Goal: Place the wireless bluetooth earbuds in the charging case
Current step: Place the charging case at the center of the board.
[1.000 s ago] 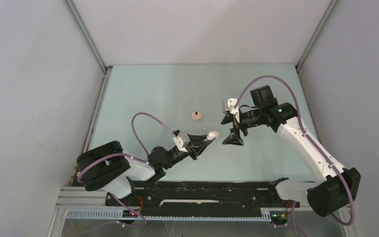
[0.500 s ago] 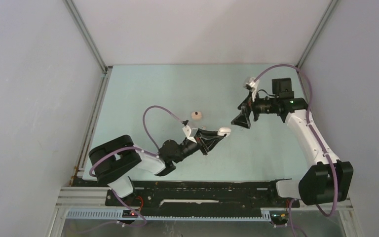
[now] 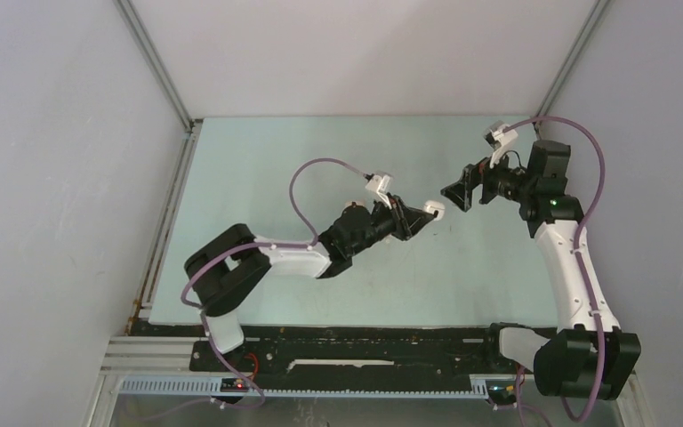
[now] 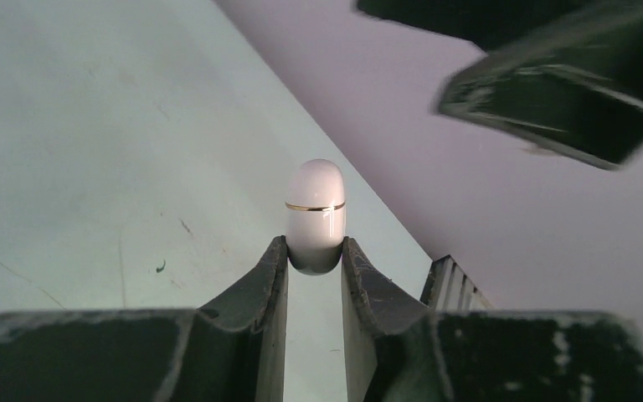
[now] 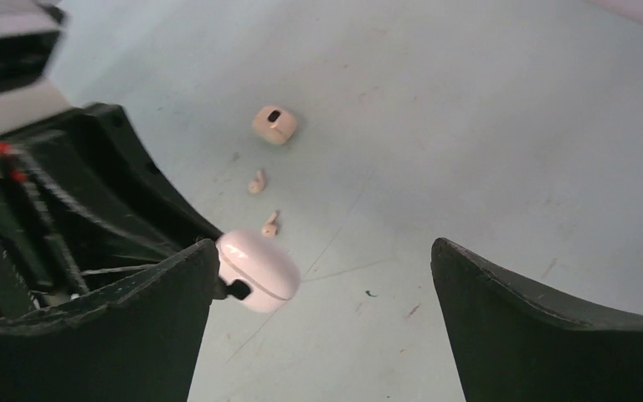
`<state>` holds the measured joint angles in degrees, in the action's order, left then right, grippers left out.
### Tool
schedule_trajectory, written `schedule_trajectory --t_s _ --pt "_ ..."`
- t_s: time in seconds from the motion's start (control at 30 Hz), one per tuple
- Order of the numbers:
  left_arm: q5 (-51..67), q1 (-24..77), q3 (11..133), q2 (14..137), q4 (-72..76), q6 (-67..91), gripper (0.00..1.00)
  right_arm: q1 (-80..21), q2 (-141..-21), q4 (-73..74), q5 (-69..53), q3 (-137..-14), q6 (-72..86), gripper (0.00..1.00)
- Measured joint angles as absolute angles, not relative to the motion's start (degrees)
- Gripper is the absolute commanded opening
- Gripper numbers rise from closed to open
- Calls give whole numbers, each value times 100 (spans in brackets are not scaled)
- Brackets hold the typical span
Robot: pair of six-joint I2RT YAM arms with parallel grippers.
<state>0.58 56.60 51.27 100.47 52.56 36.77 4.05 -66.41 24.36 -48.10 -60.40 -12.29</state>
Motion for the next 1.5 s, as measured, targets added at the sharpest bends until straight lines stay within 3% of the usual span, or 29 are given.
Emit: schedule_trajectory --t_s 0.37,0.73,0.93,1.27,1.5 --pt "744 5214 5942 11524 4421 5671 6 572 -6694 2108 -3835 -6031 -676 100" --pt "1052 5155 6812 11946 3312 6206 18 572 -6984 2110 -3815 -6018 -545 100" --pt "1247 5118 7260 12381 2655 6322 30 572 -7083 2128 -3822 -6007 -545 100" --pt "1240 5085 7658 12460 1487 6202 44 572 -7113 2130 -3879 -6007 -545 100" --pt "827 4967 6947 11627 834 5675 56 572 -7129 2130 -3951 -6005 -543 100"
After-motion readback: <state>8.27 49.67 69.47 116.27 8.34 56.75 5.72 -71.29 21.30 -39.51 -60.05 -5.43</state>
